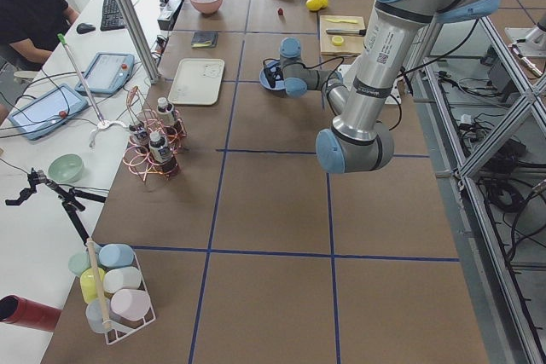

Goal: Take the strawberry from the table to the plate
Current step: 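Slide the light-blue plate with the left gripper to the table center, then release the plate and withdraw the left arm while the right gripper grasps the strawberry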

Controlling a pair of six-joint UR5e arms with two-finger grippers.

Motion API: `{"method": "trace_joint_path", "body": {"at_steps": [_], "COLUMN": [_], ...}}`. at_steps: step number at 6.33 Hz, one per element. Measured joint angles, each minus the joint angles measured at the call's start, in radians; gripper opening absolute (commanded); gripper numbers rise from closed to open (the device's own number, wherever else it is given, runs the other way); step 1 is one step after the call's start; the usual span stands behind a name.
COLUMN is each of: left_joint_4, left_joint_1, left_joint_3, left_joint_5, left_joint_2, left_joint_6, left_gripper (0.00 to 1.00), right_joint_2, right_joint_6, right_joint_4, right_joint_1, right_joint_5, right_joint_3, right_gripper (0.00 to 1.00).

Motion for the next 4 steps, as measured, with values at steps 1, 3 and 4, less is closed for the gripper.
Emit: {"method": "trace_joint_path", "body": {"at_steps": [1, 3, 4], "left_joint_4": [-0.001, 0.008, 0.023], "left_joint_1": [-0.014, -0.057, -0.076], "left_joint_3": [-0.011, -0.053, -0.071], "left_joint_5": [-0.001, -0.010, -0.012], "left_joint_2": [0.009, 0.050, 0.057], "left_joint_6": [0.004, 0.024, 0.040], "left_gripper": [0.78, 1.00, 1.00], "right_joint_2": [0.000, 0.000, 0.000], "right_joint_6": [0.010, 0.022, 0.023], "right_joint_4": [0.000, 0.000, 0.000], "right_joint_1": [-0.001, -0.002, -0.006], "right_joint_5": [0.003, 0.009, 0.015], "right_joint_3": [0.001, 0.002, 0.003], "right_gripper": [1.00, 1.00, 1.00]}}
